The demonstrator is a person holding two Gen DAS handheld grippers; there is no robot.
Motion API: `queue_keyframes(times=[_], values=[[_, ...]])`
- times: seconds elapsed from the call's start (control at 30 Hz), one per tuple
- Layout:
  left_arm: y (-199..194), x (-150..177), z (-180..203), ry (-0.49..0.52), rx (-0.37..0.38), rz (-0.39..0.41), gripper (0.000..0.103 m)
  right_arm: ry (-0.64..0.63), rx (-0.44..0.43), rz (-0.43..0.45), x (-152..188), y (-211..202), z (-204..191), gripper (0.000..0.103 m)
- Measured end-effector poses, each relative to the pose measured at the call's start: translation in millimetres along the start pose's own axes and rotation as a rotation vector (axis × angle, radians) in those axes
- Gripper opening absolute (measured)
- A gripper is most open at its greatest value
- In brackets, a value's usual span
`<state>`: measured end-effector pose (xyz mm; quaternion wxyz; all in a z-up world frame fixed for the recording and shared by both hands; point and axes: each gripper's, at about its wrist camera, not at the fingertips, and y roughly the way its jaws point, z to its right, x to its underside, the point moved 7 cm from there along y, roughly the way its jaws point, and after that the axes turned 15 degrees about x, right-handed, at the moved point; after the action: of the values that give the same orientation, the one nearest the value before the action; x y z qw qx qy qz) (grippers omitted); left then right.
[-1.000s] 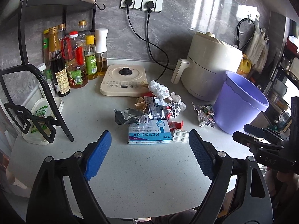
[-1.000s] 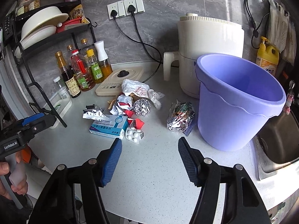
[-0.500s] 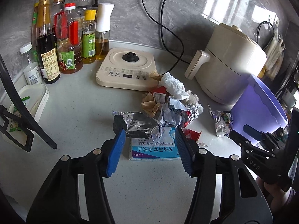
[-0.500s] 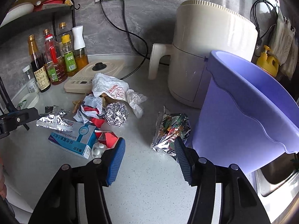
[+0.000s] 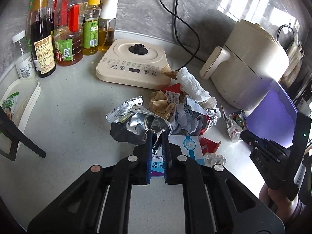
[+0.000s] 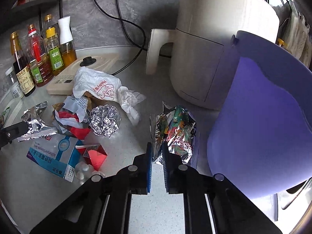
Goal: Collect trash
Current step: 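Grasp the silver foil wrapper with the left tool while the right tool grasps the colourful snack bag, then carry both wrappers over the lilac bucket and open both tools to drop them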
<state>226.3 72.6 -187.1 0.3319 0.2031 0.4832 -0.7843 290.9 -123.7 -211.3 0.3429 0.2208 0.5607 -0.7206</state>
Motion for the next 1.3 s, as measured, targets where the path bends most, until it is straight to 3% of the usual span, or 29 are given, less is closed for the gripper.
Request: queue_keyframes(times=[0.33,0.7,0.93,1.17,1.23,1.27,1.3], values=[[-31,-12,11,0.039,-0.002,0.068,0.005,0.009,-0.077,0.076,-10,-37,-3,0.003],[-59,-41,54,0.104,0.028,0.137,0.005,0.046,-0.156,0.205,-43,-101,15,0.003],[-60,-64,102,0.174,0.065,0.178,0.005,0.1,-0.164,0.317,-74,-137,54,0.003],[-44,-78,158,0.263,0.129,0.17,0.005,0.189,-0.097,0.356,-95,-142,115,0.003],[-38,-81,173,0.286,0.151,0.163,0.005,0.202,-0.085,0.331,-94,-135,130,0.007],[-35,-82,180,0.298,0.163,0.16,0.005,0.217,-0.084,0.316,-93,-131,138,0.015],[-32,-82,189,0.31,0.177,0.155,0.005,0.246,-0.079,0.308,-91,-129,149,0.044]])
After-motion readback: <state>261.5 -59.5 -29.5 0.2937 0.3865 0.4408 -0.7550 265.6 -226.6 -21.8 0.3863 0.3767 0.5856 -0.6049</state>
